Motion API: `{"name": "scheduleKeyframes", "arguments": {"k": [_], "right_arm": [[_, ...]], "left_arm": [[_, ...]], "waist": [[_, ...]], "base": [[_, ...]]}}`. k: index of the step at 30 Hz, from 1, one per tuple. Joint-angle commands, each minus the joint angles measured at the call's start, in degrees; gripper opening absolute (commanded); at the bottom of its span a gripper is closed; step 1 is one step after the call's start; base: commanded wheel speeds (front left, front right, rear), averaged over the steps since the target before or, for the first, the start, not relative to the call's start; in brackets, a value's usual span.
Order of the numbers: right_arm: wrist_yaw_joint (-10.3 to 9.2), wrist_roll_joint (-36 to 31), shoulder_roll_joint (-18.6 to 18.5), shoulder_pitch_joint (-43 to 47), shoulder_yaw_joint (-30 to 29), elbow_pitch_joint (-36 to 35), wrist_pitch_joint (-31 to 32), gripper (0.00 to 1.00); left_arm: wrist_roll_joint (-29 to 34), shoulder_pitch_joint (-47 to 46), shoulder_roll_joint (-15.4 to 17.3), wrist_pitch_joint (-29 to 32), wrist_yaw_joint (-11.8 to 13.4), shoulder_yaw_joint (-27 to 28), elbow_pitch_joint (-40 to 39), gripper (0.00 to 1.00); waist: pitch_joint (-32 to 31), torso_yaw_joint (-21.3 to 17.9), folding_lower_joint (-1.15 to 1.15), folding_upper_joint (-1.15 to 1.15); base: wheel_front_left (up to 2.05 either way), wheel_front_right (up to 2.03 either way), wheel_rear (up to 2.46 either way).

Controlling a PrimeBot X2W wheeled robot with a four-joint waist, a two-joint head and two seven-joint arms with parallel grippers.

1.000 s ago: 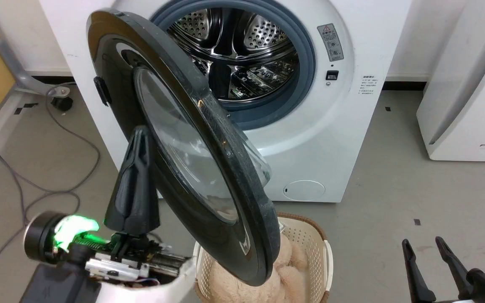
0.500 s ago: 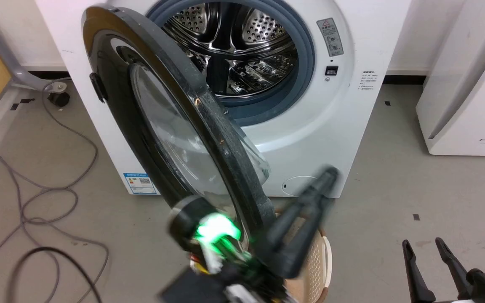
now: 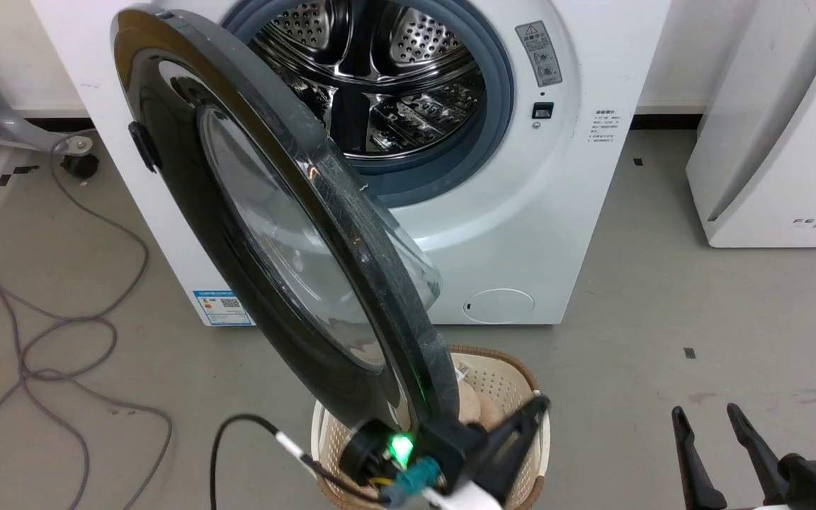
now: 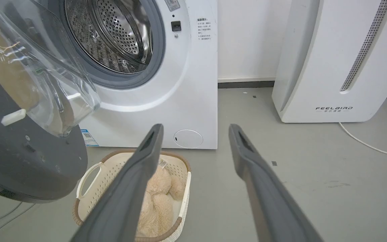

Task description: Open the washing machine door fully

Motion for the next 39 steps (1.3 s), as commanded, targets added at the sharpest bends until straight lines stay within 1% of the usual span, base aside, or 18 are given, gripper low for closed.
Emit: {"name": "scheduleKeyframes", "arguments": {"k": [1,10,15,21,25,28,32,39], "right_arm": [[0.03,0.3,0.3,-0.8,0.1,0.1,-0.2,1.0],[0.03,0.3,0.3,-0.6,0.2,0.4,-0.1,1.0],[0.03,0.3,0.3,-0.4,0.1,0.4,-0.1,1.0],[0.03,0.7,0.3,-0.3,0.2,0.5,0.0,1.0],[0.03,0.6,0.3,-0.1,0.0,0.5,0.2,1.0],[0.03,0.7,0.3,0.2,-0.3,0.4,0.2,1.0],[0.03,0.6,0.3,0.8,-0.3,0.2,0.5,1.0],[0.03,0.2,0.3,1.0,-0.6,-0.1,1.0,1.0]], "left_arm": [[-0.5,-1.6,-0.4,-0.8,0.4,0.6,0.9,0.0],[-2.8,-7.1,-1.1,-5.1,3.6,2.8,8.4,0.0],[-4.1,-7.3,-1.2,-5.6,4.5,3.1,10.6,0.0],[-5.0,-6.5,-1.2,-6.2,5.7,3.6,11.5,0.0],[-5.7,-4.9,-0.9,-6.8,6.2,3.9,10.6,0.0],[-6.0,-3.1,-0.1,-7.1,6.7,4.0,8.9,0.0],[-5.8,-0.1,1.8,-7.1,8.2,4.3,5.7,0.0],[-5.5,4.8,4.6,-5.8,11.1,4.7,-0.3,0.0]], "waist": [[0.0,0.0,0.0,0.0],[-0.4,0.1,0.0,0.0],[-0.6,0.4,0.0,0.0],[-0.7,1.2,0.0,0.0],[-1.1,2.1,0.0,0.0],[-1.5,3.0,0.0,0.0],[-2.0,4.6,0.0,0.0],[-2.1,8.8,0.0,0.0]], "base": [[0.0,0.0,0.0],[0.0,0.0,0.0],[0.0,0.0,0.0],[0.0,0.0,0.0],[0.0,0.0,0.0],[0.0,0.0,0.0],[0.0,0.0,0.0],[0.0,0.0,0.0]]}}
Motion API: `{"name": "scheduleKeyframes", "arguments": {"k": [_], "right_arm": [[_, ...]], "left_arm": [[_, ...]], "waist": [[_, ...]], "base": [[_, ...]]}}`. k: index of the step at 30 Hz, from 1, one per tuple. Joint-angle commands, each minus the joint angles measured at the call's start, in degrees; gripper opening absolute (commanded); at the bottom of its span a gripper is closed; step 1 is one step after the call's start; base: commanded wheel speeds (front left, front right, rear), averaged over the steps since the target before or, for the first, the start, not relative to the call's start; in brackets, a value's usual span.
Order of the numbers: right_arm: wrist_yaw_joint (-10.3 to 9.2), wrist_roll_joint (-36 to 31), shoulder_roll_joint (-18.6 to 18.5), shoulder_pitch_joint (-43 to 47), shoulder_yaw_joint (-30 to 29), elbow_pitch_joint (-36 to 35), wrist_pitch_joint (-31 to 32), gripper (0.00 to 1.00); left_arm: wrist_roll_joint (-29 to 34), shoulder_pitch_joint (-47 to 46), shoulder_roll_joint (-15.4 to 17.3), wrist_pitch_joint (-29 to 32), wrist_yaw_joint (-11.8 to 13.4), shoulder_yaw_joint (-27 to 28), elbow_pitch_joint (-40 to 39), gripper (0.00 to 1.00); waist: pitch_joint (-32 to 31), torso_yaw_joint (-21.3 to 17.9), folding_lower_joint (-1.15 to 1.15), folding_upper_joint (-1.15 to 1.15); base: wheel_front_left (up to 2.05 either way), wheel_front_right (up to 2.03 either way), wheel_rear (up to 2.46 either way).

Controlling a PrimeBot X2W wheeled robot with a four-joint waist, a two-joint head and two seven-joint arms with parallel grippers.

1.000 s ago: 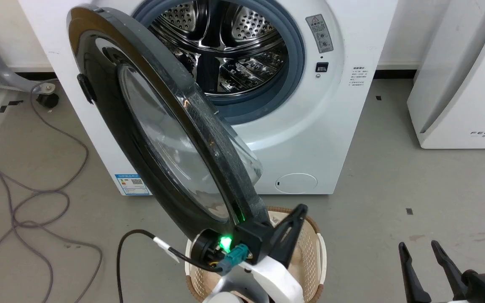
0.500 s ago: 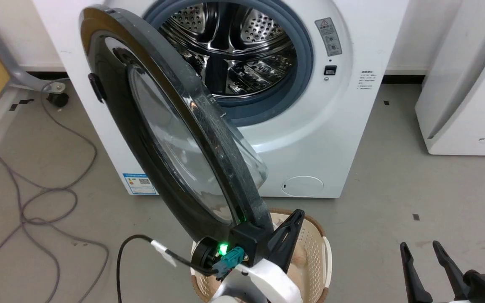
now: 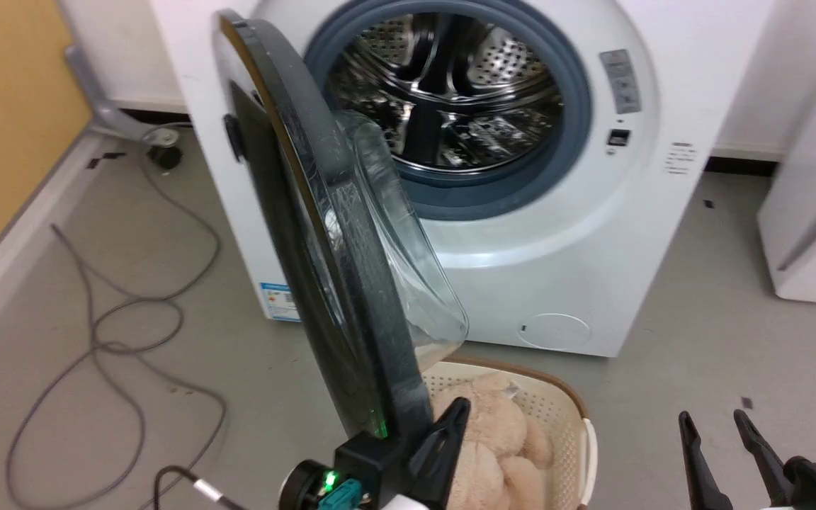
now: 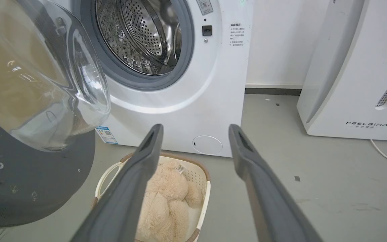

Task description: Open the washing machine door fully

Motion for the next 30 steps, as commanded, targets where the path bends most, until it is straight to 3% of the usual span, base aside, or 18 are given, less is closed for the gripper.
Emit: {"name": "scheduleKeyframes", "arguments": {"k": [1,9,19,30], "right_arm": [[0.03,-0.3,0.2,0.6,-0.2,-0.4,0.1,1.0],[0.03,-0.3,0.2,0.7,-1.4,-0.9,0.2,1.0],[0.03,-0.4,0.2,1.1,-3.6,-1.2,-0.1,1.0],[0.03,-0.9,0.2,0.3,-4.5,-2.0,0.3,1.0]], "left_arm": [[0.3,1.0,1.2,0.1,1.2,1.2,-0.9,0.0],[0.6,4.8,2.8,0.3,3.4,1.3,-6.8,0.0],[0.7,6.4,3.6,-0.8,5.5,2.8,-8.2,0.0],[-0.4,6.4,6.4,-3.5,7.7,8.9,-4.9,0.0]], "waist": [[0.0,1.9,0.0,0.0],[0.4,8.6,0.0,0.0],[0.7,17.5,0.0,0.0],[1.1,20.4,0.0,0.0]], "base": [[0.0,0.0,0.0],[0.0,0.0,0.0],[0.0,0.0,0.0],[0.0,0.0,0.0]]}}
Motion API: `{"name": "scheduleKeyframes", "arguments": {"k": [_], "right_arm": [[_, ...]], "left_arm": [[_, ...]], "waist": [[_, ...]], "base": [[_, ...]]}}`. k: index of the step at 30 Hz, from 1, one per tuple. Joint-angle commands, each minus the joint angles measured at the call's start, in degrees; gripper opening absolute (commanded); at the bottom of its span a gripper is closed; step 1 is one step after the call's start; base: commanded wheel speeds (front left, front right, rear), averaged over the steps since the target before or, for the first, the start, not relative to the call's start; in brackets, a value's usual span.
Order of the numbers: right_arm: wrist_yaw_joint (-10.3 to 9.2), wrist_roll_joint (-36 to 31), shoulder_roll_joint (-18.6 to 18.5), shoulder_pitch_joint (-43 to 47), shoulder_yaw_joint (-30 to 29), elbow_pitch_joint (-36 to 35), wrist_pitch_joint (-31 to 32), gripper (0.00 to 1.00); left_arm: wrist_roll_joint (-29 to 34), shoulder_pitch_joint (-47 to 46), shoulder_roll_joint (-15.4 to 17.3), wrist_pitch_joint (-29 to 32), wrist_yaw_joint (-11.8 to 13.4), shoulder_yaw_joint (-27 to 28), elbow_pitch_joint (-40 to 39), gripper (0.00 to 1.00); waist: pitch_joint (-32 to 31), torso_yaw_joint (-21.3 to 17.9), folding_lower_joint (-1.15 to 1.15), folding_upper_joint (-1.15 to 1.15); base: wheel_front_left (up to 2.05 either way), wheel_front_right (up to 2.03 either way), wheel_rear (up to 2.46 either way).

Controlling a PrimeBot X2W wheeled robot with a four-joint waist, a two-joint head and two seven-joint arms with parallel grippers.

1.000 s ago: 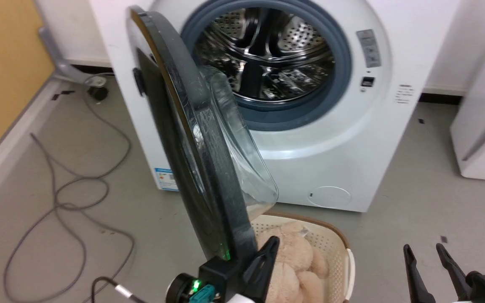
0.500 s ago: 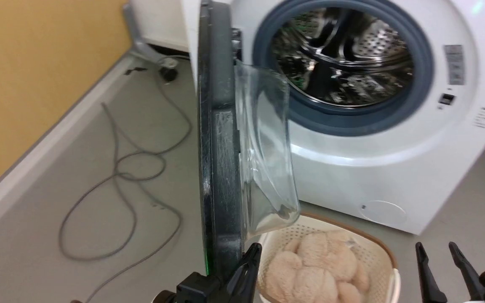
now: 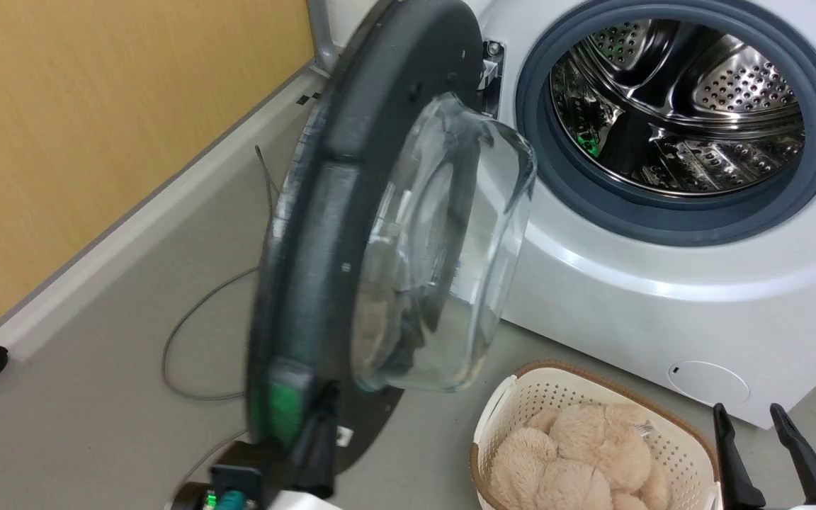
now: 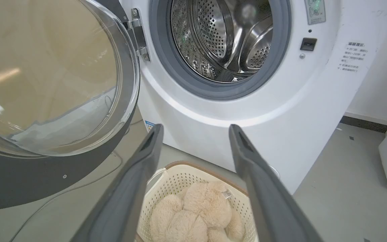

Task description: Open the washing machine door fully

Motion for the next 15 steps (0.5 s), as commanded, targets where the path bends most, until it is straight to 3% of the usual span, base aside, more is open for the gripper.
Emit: {"name": "scheduleKeyframes", "arguments": {"k": [1,15], "right_arm": [[0.03,-0.4,0.2,0.2,0.0,-0.3,0.1,1.0],[0.03,0.1,0.2,-0.5,0.2,-1.3,1.4,1.0]], "left_arm": [[-0.5,0.3,0.6,-0.2,0.4,0.7,1.0,0.0],[-3.2,-6.4,7.1,-6.9,-1.5,12.6,14.9,0.0]], "waist": [[0.0,0.0,0.0,0.0],[2.3,-3.3,0.0,0.0]], "base": [[0.0,0.0,0.0],[0.0,0.0,0.0]]}}
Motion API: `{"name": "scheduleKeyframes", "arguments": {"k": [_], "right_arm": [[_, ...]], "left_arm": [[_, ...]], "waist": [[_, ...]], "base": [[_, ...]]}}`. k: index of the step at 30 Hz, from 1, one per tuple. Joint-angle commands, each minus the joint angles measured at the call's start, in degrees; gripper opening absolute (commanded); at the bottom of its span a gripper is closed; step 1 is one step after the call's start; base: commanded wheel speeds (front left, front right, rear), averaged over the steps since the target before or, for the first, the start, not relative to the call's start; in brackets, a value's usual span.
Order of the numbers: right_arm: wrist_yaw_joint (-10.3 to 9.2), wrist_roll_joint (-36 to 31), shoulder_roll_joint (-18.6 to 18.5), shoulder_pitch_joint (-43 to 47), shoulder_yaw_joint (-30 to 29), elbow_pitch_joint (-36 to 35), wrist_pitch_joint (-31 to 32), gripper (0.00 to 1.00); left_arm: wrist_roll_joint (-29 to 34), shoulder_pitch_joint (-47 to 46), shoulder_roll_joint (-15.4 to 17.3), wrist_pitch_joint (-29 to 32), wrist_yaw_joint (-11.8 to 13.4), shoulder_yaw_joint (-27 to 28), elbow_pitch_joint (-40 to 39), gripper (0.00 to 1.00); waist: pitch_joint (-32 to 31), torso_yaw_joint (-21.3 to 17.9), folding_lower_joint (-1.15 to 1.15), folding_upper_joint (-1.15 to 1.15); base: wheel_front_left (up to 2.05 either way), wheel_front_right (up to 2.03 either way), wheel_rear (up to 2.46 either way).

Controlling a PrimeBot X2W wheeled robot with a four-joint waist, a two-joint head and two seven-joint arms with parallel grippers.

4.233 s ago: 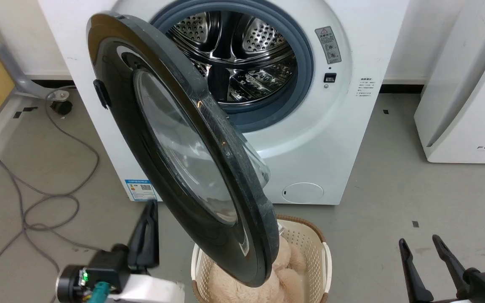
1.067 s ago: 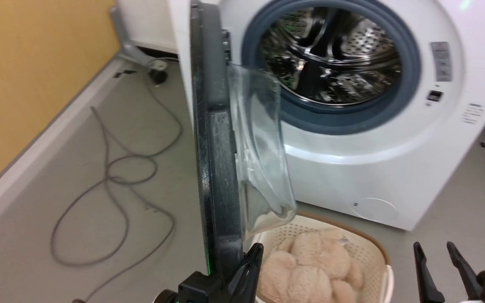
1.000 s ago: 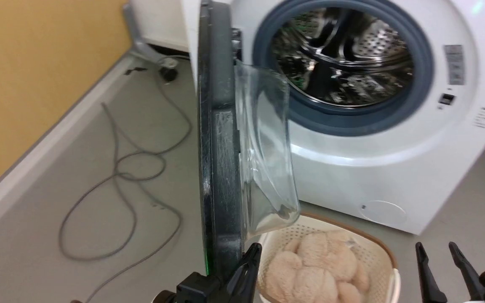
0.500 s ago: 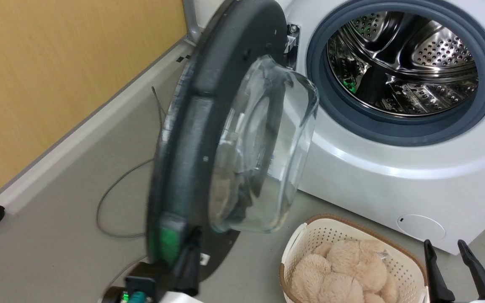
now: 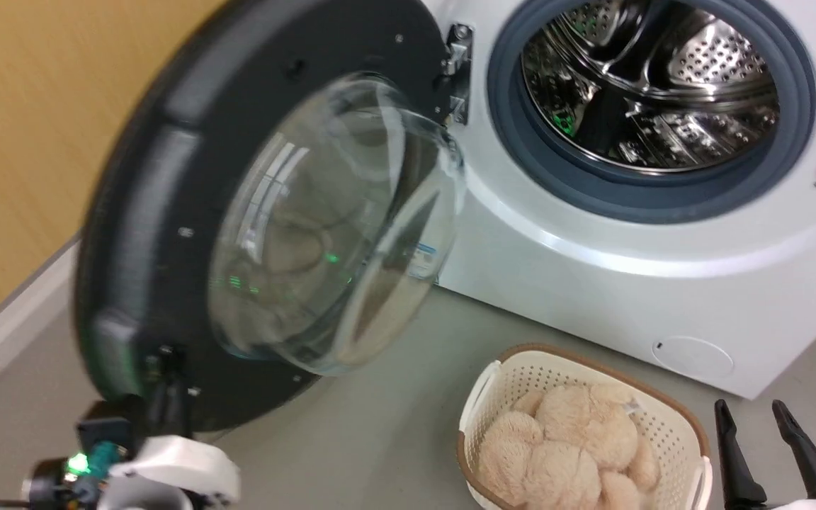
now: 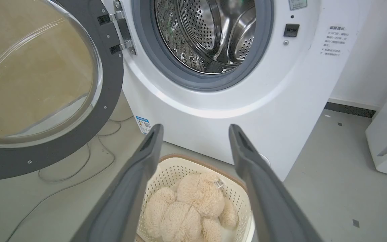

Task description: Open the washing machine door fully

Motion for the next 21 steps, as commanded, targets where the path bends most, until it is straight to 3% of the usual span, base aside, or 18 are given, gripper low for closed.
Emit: {"name": "scheduleKeyframes", "arguments": {"k": [1,7,8,14,21], "right_arm": [[0.03,0.0,0.2,-0.4,0.1,-0.3,0.1,1.0],[0.03,-0.3,0.2,-1.6,0.4,-0.5,0.7,1.0],[0.03,-0.3,0.2,-2.0,0.5,-0.4,0.8,1.0],[0.03,-0.4,0.2,-2.5,0.4,-0.1,0.9,1.0],[0.03,0.3,0.2,-2.3,0.3,1.3,0.2,1.0]], "left_arm": [[-0.1,-1.3,0.7,-0.5,-0.2,0.9,1.0,0.0],[-0.5,-4.9,1.6,-1.5,-1.6,6.2,6.5,0.0],[-0.1,-6.4,2.0,-1.6,-2.7,9.5,8.6,0.0],[1.5,-7.8,1.6,-1.6,-5.1,15.9,12.0,0.0],[5.0,-6.6,-0.8,-1.6,-8.5,20.4,14.1,0.0]], "waist": [[0.8,-0.8,0.0,0.0],[2.4,-2.7,0.0,0.0],[3.0,-3.4,0.0,0.0],[3.2,-4.4,0.0,0.0],[1.2,-4.9,0.0,0.0]], "base": [[0.0,0.0,0.0],[0.0,0.0,0.0],[0.0,0.0,0.0],[0.0,0.0,0.0],[0.0,0.0,0.0]]}}
